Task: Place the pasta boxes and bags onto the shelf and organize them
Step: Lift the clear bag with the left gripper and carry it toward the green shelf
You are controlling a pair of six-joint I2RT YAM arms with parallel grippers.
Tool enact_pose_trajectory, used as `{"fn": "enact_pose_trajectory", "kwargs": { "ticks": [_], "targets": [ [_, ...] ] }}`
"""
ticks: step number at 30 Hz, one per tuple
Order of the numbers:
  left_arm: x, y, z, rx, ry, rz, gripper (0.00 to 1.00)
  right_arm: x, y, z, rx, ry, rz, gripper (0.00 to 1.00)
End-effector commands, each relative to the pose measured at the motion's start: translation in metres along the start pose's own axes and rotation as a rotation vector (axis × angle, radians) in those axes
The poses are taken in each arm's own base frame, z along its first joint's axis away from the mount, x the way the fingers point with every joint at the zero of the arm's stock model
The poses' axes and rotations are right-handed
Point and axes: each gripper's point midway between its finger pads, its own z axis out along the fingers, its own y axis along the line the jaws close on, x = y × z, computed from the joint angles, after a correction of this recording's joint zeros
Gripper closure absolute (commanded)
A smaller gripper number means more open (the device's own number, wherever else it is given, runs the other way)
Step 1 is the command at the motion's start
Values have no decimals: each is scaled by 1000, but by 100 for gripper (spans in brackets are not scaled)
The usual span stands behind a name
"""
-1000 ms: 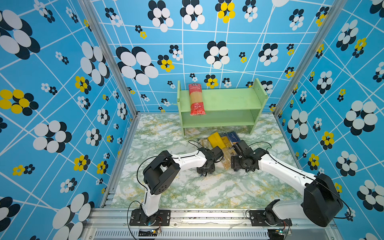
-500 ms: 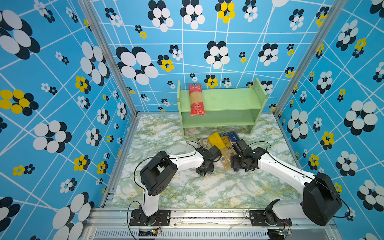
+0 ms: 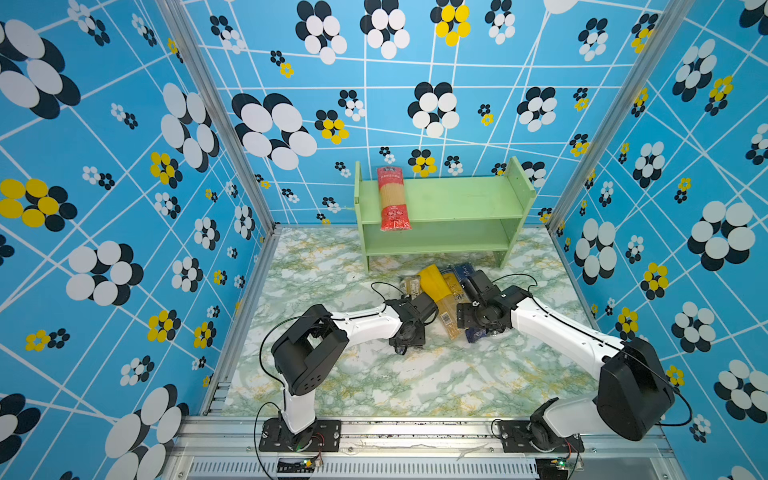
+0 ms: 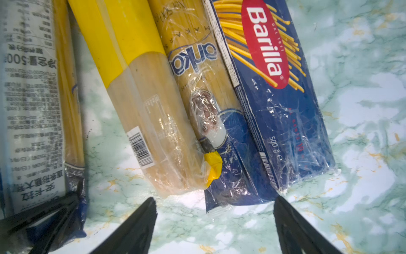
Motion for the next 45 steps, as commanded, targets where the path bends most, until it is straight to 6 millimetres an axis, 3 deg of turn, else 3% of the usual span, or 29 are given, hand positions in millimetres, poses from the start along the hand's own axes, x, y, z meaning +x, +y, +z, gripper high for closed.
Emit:
{"fn": "enact_pose_trajectory", "kwargs": {
  "ticks": [1, 14, 26, 37, 45],
  "targets": [
    [10, -3, -11, 67, 16, 76, 100, -4, -5, -2, 24, 10, -20, 14],
    [-13, -6, -77, 121, -76, 112, 100, -7, 4, -6, -34, 21, -78, 14],
    [-19, -13, -118, 195, -120, 116, 100, 0, -11, -7, -19, 21, -58, 14],
    [-29, -34, -197, 362, -213, 128, 100, 9, -21, -4, -17, 36, -31, 14],
    [-24, -41, -228, 456, -239, 131, 100, 9, -22, 2, -22, 57, -17, 14]
  ]
}}
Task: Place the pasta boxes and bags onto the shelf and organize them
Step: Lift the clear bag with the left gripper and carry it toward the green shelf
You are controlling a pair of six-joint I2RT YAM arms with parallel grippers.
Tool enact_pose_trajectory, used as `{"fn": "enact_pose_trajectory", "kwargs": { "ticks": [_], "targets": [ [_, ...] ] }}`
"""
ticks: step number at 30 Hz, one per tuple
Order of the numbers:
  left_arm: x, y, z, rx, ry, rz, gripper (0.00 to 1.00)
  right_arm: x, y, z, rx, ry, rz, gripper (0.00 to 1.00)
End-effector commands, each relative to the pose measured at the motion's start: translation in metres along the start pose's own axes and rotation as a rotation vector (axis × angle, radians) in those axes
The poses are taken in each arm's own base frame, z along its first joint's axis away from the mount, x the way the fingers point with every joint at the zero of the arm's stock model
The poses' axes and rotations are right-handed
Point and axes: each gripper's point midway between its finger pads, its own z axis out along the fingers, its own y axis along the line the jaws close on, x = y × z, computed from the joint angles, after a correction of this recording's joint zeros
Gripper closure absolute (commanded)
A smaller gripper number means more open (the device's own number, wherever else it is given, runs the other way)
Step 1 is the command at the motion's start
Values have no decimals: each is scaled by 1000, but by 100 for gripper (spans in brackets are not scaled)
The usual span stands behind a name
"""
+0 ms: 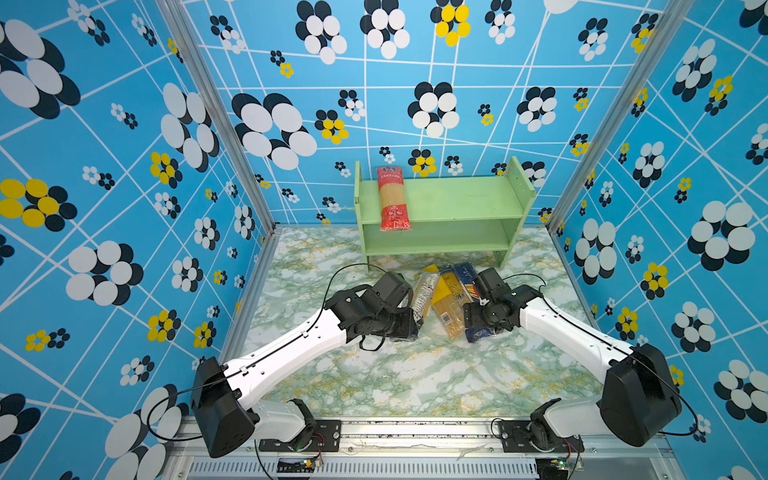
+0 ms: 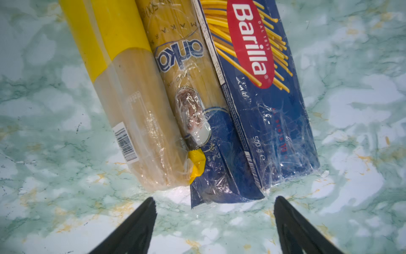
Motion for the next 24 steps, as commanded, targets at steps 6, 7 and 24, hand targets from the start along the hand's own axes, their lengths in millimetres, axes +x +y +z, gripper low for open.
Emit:
{"fn": "enact_pose_trajectory", "kwargs": {
  "ticks": [6, 7, 24],
  "targets": [
    [-32, -38, -56, 171, -186, 38, 100, 6, -4, 3, -1, 29, 14, 14],
    [-33, -39, -59, 179, -198, 37, 100, 7, -3, 3, -2, 30, 17, 14],
    [-72, -95, -105, 363, -319, 103, 100, 13, -6, 5, -3, 37, 36, 14]
  ]
}}
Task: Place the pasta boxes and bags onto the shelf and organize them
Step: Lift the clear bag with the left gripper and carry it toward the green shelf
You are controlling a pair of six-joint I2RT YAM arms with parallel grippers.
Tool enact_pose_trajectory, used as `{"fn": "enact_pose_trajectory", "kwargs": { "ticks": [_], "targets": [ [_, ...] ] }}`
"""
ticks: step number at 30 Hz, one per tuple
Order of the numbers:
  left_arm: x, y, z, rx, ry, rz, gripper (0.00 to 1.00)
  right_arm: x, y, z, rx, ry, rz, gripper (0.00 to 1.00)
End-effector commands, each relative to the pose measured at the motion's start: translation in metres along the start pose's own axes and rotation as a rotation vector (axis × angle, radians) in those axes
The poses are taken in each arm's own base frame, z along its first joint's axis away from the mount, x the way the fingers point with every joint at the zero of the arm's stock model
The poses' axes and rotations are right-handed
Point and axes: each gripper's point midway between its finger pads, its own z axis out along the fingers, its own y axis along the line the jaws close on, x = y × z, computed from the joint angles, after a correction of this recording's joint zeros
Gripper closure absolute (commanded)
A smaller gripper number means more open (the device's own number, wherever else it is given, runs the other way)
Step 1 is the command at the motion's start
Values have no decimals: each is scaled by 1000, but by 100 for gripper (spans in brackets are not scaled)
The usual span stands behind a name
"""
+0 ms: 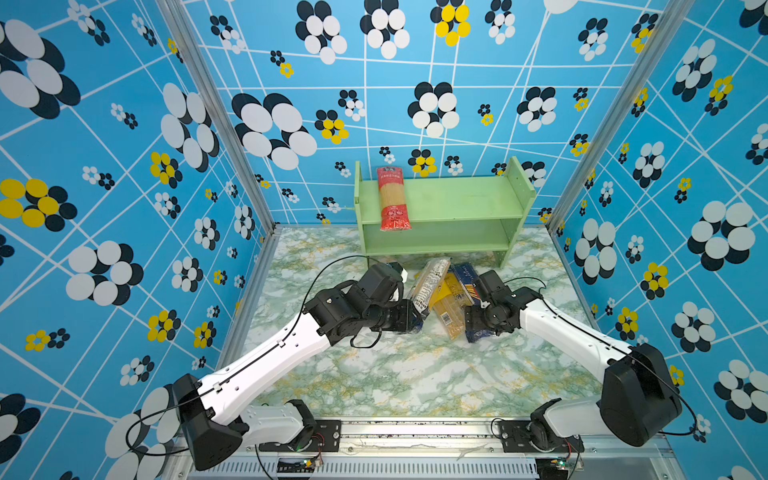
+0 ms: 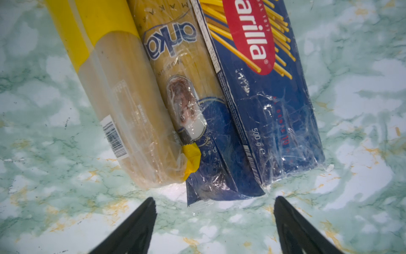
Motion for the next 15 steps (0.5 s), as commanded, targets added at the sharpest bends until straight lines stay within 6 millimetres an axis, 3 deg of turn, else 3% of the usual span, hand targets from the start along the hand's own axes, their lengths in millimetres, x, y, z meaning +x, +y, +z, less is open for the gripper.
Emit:
{"fn": "enact_pose_trajectory", "kwargs": {
  "ticks": [1, 8, 15],
  "targets": [
    [-57, -65, -41, 217, -216, 99, 100, 3, -2, -1, -5, 10, 20, 14],
    [-86, -98, -60, 284, -281, 142, 100, 1, 1, 3, -18, 30, 20, 14],
    [-128, -121, -74, 289, -398, 183, 100, -2, -2, 2, -13, 48, 13, 14]
  ]
}}
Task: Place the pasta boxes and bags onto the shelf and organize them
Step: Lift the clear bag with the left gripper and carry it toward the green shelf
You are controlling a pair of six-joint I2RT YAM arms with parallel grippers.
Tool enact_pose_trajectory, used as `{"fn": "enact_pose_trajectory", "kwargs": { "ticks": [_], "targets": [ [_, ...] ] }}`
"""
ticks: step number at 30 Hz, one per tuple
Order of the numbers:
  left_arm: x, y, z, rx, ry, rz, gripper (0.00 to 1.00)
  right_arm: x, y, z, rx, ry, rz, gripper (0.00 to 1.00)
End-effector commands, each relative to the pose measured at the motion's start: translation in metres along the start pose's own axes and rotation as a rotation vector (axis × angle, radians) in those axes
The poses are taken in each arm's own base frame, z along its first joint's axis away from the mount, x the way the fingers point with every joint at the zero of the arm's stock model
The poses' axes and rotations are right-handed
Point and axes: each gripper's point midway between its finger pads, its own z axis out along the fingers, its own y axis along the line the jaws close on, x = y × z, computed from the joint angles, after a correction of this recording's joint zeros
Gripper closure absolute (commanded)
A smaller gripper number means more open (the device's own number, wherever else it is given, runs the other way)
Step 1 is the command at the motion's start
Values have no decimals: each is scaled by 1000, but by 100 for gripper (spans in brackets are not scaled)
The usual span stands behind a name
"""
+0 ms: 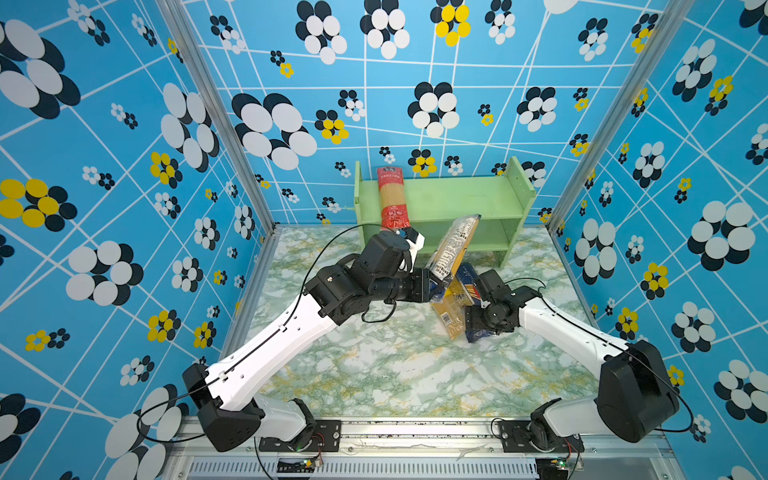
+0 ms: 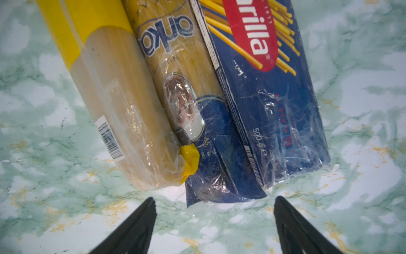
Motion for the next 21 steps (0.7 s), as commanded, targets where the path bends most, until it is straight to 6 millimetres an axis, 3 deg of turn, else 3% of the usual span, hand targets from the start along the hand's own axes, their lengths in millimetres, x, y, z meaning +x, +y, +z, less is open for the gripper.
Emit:
{"fn": "enact_pose_trajectory", "kwargs": {
  "ticks": [1, 5, 11, 15, 21],
  "targets": [
    [-74, -51, -30, 136, -258, 116, 100, -4, -1, -5, -3, 16, -2, 14],
    [-106, -55, -19, 135, -304, 115, 100, -9, -3, -6, -4, 12, -7, 14],
    [-159, -41, 6, 74, -392, 103, 100, -12, -4, -3, 0, 29, -26, 14],
    [-193, -22, 29, 16, -434, 81, 100, -13, -2, 0, -10, 36, -25, 14],
    [-233, 26, 61, -66, -501, -23, 100, -18, 1, 0, -34, 33, -22, 14]
  ]
}}
